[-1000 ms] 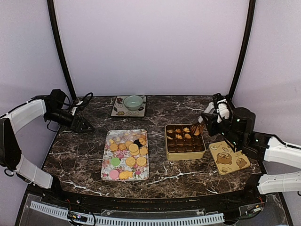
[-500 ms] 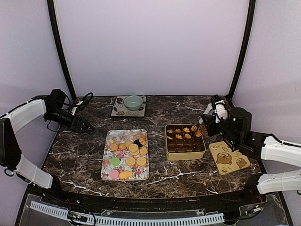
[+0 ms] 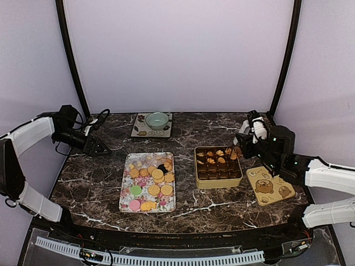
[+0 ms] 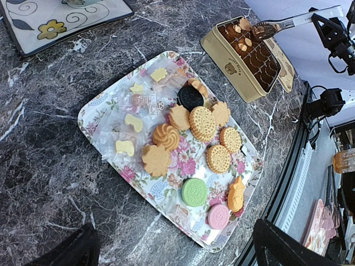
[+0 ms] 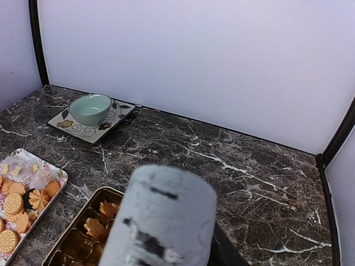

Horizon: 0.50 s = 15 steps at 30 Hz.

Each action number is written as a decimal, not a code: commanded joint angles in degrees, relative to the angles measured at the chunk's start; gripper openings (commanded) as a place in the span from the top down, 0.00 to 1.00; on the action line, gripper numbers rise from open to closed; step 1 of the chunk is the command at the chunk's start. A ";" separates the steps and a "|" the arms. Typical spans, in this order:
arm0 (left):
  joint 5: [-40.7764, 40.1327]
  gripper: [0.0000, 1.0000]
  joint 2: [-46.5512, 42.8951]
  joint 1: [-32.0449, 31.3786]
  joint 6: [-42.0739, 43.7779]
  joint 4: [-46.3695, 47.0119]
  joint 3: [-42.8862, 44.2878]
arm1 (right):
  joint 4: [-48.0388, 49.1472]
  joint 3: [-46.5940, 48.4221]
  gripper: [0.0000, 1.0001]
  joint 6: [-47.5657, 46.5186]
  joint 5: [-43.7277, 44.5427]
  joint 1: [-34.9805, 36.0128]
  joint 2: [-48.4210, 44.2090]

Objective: Pack the cookies
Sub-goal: Place the fake cookies in the empty pocket of the box, then pick up the fake cookies from the plate.

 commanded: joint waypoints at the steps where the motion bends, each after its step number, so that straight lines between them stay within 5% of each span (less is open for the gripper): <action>1: 0.28 0.01 -0.40 0.25 0.55 -0.95 0.21 | 2.95 0.13 0.60 1.31 -2.11 -0.21 -0.77; 15: 0.52 0.01 -0.66 0.27 0.63 -1.41 0.56 | 2.46 3.68 0.60 2.62 -7.95 -0.12 -1.35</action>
